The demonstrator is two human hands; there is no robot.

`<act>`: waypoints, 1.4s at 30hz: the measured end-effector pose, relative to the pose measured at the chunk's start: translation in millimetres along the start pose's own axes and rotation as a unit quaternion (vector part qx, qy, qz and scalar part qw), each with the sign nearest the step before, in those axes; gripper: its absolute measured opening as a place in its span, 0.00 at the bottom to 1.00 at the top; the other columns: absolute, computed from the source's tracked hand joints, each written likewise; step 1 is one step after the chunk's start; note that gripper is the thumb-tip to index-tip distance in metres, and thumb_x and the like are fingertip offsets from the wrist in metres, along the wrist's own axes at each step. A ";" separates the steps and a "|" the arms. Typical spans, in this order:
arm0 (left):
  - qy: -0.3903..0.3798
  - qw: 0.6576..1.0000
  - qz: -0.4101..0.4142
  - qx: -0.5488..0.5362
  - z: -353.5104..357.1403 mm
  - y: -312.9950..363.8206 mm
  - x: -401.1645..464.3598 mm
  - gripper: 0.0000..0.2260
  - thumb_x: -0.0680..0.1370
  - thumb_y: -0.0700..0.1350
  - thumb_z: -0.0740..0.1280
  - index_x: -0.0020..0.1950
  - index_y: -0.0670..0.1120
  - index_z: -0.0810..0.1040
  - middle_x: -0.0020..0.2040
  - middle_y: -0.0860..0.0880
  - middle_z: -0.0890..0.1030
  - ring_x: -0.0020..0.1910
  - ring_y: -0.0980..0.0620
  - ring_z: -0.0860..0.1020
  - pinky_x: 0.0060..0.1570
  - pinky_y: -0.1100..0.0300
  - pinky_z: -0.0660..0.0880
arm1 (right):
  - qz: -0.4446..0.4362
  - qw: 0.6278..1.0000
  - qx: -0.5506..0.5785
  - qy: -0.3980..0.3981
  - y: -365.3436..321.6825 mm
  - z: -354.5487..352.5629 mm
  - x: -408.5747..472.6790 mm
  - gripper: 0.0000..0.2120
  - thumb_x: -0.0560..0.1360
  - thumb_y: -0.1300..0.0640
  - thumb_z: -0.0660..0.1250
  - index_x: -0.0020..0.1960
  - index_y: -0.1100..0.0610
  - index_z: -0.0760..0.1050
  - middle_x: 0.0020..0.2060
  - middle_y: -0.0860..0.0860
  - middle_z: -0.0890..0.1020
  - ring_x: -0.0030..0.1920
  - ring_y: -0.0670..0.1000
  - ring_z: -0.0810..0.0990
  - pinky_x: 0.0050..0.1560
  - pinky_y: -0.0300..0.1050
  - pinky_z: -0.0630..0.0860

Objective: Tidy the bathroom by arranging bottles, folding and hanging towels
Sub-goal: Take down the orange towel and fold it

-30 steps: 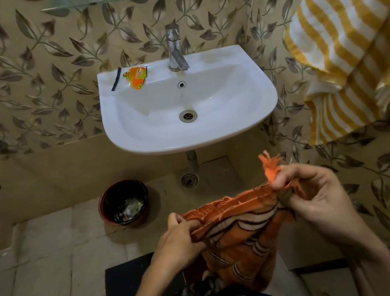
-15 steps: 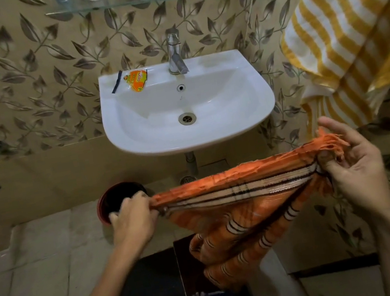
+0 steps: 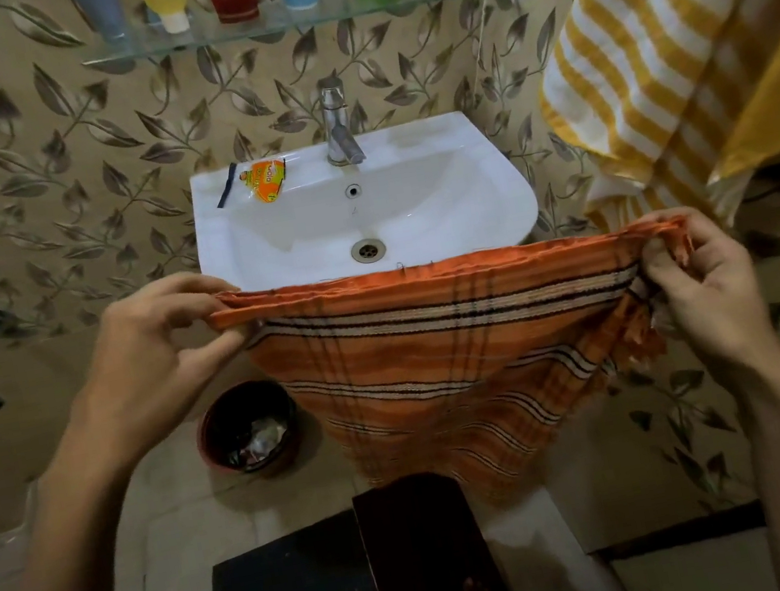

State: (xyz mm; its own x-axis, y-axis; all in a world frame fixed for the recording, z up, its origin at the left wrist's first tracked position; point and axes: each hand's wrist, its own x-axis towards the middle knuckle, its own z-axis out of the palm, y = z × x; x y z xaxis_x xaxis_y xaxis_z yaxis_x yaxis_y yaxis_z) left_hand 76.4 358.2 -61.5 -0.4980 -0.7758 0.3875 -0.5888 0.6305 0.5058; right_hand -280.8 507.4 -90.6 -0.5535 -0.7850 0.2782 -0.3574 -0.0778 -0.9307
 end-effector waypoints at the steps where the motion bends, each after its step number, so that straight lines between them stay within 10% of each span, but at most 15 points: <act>1: -0.010 1.000 0.002 -0.015 -1.9 -0.3 0.9 0.06 0.66 0.39 0.75 0.42 0.45 0.83 0.44 0.56 0.80 0.46 0.65 0.78 0.45 0.75 0.72 | 0.004 1.000 0.004 -0.004 -2.1 -1.6 0.8 0.11 0.79 0.61 0.60 0.46 0.46 0.74 0.37 0.40 0.82 0.38 0.35 0.79 0.39 0.29 0.76; 7: -0.058 0.969 -0.052 -0.234 0.9 2.7 -6.0 0.14 0.60 0.29 0.75 0.25 0.46 0.75 0.35 0.48 0.83 0.38 0.57 0.83 0.40 0.67 0.79 | 0.000 0.997 0.075 -0.009 -7.1 -7.0 5.0 0.12 0.79 0.63 0.59 0.48 0.47 0.77 0.39 0.39 0.83 0.42 0.37 0.80 0.43 0.32 0.79; 10: -0.190 0.969 -0.021 -0.154 5.7 -1.8 -7.1 0.16 0.63 0.24 0.72 0.32 0.45 0.78 0.41 0.53 0.78 0.39 0.58 0.79 0.39 0.64 0.79 | -0.017 0.996 0.088 -0.022 -8.8 1.5 12.3 0.13 0.79 0.66 0.59 0.48 0.49 0.76 0.43 0.42 0.82 0.45 0.41 0.79 0.50 0.37 0.78; 15: -0.376 0.924 0.059 -0.039 44.0 0.6 -25.2 0.09 0.71 0.45 0.68 0.48 0.55 0.74 0.55 0.66 0.67 0.52 0.61 0.74 0.49 0.57 0.77 | -0.048 0.986 0.132 -0.088 -16.2 32.6 12.7 0.15 0.78 0.69 0.59 0.48 0.50 0.74 0.37 0.39 0.81 0.39 0.38 0.78 0.42 0.31 0.76; 24: -0.195 0.952 0.012 -0.235 123.7 38.1 -41.6 0.12 0.70 0.46 0.73 0.44 0.59 0.72 0.72 0.60 0.53 0.70 0.60 0.58 0.65 0.51 0.68 | -0.038 0.942 0.179 -0.282 -31.6 68.1 -0.7 0.04 0.75 0.58 0.62 0.49 0.55 0.74 0.41 0.52 0.81 0.43 0.48 0.81 0.46 0.38 0.78; 27: -0.213 0.952 0.037 -0.216 123.0 38.0 -23.3 0.10 0.68 0.39 0.75 0.38 0.54 0.80 0.73 0.61 0.56 0.73 0.56 0.51 0.69 0.43 0.59 | -0.035 0.929 0.169 -0.328 -36.2 60.3 0.7 0.05 0.75 0.56 0.62 0.49 0.55 0.74 0.41 0.54 0.80 0.43 0.50 0.79 0.48 0.41 0.77; 31: -0.286 0.927 0.113 -0.216 122.8 41.2 -4.5 0.09 0.68 0.32 0.72 0.36 0.45 0.85 0.74 0.58 0.57 0.75 0.62 0.48 0.72 0.67 0.47 | -0.027 0.912 0.165 -0.376 -41.5 52.5 0.8 0.04 0.75 0.61 0.60 0.48 0.59 0.73 0.40 0.52 0.81 0.43 0.47 0.80 0.47 0.37 0.77; 33: -0.333 0.909 0.128 -0.214 123.8 45.8 3.4 0.10 0.69 0.29 0.69 0.38 0.43 0.85 0.71 0.58 0.62 0.74 0.60 0.54 0.73 0.63 0.45 | -0.026 0.907 0.160 -0.388 -43.0 51.3 0.3 0.04 0.75 0.63 0.59 0.47 0.60 0.72 0.41 0.54 0.80 0.42 0.47 0.80 0.46 0.38 0.78; 36: -0.366 0.891 0.130 -0.235 121.4 50.2 9.3 0.11 0.70 0.29 0.65 0.40 0.42 0.84 0.56 0.53 0.79 0.59 0.55 0.75 0.72 0.50 0.60 | -0.043 0.916 0.147 -0.370 -41.4 49.5 1.7 0.04 0.74 0.62 0.60 0.47 0.60 0.72 0.41 0.56 0.79 0.42 0.47 0.80 0.50 0.37 0.78; 39: -0.349 0.900 0.082 -0.249 113.3 44.7 9.1 0.11 0.72 0.33 0.65 0.44 0.46 0.84 0.50 0.48 0.80 0.45 0.47 0.78 0.47 0.48 0.76 | -0.049 0.945 0.141 -0.291 -32.1 45.2 6.0 0.04 0.74 0.60 0.61 0.47 0.58 0.72 0.41 0.55 0.80 0.42 0.47 0.80 0.50 0.39 0.78; 42: -0.376 0.899 0.043 -0.222 107.3 30.6 9.4 0.12 0.76 0.41 0.63 0.53 0.55 0.81 0.53 0.42 0.80 0.48 0.39 0.77 0.49 0.46 0.75 | -0.048 0.965 0.132 -0.223 -20.4 44.0 9.7 0.04 0.73 0.59 0.62 0.47 0.56 0.73 0.42 0.58 0.78 0.42 0.47 0.80 0.47 0.38 0.78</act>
State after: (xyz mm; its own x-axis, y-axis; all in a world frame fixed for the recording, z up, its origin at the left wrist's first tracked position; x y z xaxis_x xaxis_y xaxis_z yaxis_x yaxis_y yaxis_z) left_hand -14.7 372.7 -125.0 -0.9172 -0.3839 -0.1069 -0.2993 0.4866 0.8208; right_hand -245.8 474.3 -79.3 -0.1274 -0.9485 0.2901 -0.1546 -0.2699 -0.9504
